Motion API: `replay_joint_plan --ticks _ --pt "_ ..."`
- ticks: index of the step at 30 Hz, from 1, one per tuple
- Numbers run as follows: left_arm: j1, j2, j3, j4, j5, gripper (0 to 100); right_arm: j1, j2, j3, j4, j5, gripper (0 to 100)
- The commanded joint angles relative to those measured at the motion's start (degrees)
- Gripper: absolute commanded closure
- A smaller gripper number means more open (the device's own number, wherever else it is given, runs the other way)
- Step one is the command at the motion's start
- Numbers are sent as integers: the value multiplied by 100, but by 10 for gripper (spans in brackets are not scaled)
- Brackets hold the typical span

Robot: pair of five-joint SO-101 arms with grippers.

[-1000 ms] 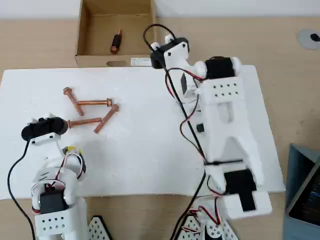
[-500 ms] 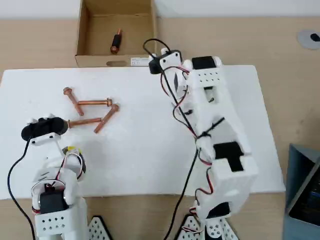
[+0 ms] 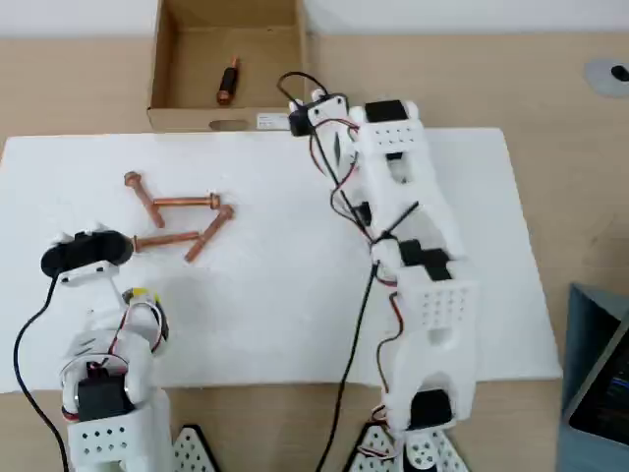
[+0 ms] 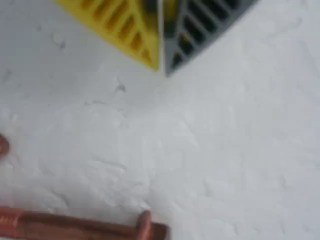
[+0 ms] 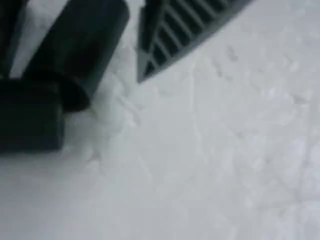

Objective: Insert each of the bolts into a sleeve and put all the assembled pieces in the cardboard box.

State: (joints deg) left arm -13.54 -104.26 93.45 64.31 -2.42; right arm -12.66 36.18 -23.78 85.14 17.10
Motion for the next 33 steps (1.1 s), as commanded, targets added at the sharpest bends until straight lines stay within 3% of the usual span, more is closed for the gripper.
replay_joint_plan --ticks 1,16,27,33 --pt "-44 -22 -35 -26 -9 997 75 -13 -242 -9 26 811" --pt "-44 -22 -35 -26 -9 997 171 251 145 -18 9 819" --pt "-44 -22 -35 -26 -9 997 145 286 101 123 0 991" --pt "-44 -22 -35 -26 -9 997 136 268 -453 642 9 988"
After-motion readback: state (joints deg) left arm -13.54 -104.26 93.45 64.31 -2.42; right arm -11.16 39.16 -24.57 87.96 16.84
